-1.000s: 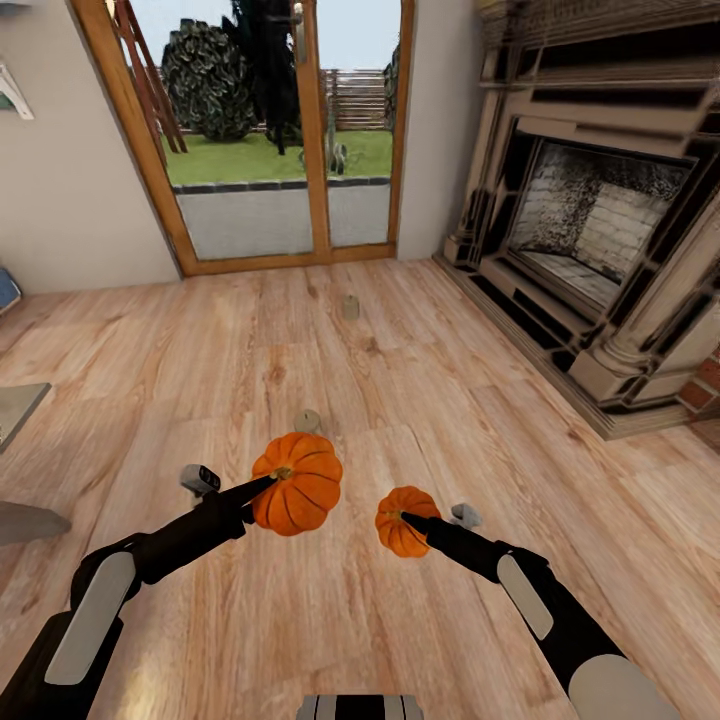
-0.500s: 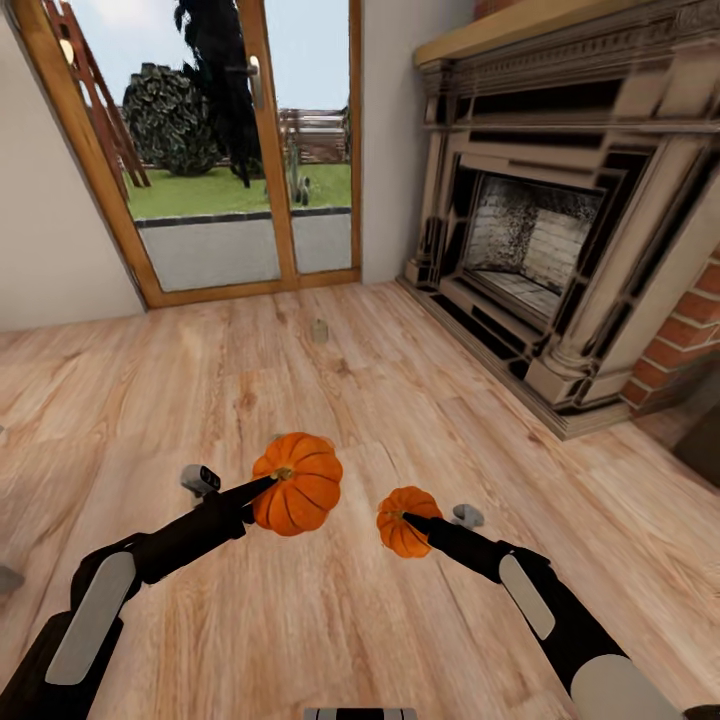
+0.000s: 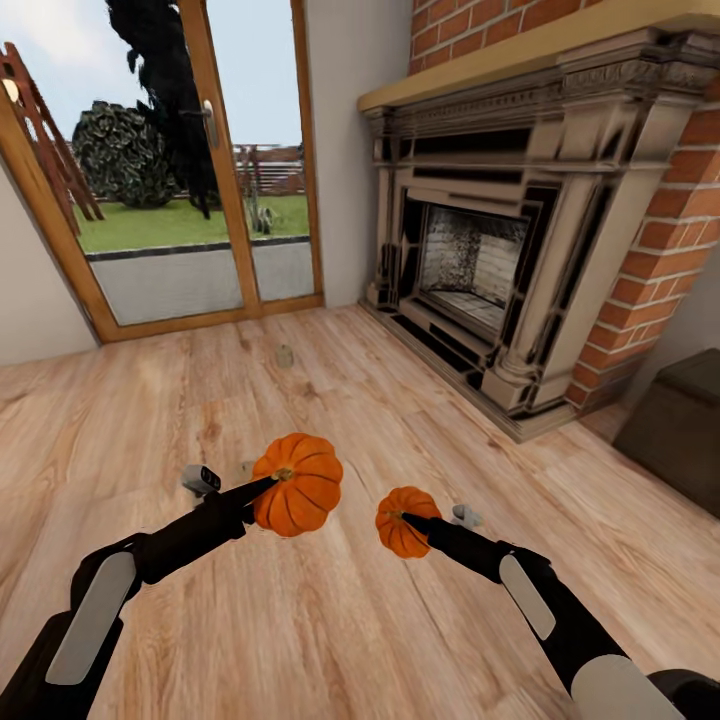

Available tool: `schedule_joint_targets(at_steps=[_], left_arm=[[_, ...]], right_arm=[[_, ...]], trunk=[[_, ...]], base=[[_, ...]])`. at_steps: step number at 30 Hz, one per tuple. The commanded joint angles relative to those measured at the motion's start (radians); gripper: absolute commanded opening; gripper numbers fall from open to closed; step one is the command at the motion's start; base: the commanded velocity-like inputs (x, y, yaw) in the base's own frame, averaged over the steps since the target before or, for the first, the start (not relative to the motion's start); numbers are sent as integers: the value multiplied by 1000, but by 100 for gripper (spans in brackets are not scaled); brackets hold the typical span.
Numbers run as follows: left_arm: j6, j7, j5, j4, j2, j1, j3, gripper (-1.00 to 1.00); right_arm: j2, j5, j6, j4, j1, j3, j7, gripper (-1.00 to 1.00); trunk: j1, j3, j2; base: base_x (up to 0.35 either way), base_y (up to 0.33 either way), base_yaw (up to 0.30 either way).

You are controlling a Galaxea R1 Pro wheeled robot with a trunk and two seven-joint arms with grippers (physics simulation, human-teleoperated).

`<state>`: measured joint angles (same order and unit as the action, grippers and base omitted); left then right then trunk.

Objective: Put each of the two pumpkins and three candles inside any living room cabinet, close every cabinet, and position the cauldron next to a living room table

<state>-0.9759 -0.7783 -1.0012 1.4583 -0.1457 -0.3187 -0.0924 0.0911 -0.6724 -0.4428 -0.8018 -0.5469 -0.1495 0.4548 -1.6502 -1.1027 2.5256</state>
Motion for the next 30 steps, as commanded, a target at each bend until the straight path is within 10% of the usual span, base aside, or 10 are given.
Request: schedule_joint_targets(at_steps=[1, 30], left_arm=[[-8, -4, -10, 1, 0, 0, -1, -100], [-7, -4, -13, -1, 1, 0, 0, -100]], right_arm=[[1, -11, -5, 0, -1, -2, -1, -100], [1, -9, -40, 0, -1, 57, 30, -100]], trunk=[[1, 4, 0], [11, 90, -5]], base=[[0, 0, -255], [0, 0, -172]])
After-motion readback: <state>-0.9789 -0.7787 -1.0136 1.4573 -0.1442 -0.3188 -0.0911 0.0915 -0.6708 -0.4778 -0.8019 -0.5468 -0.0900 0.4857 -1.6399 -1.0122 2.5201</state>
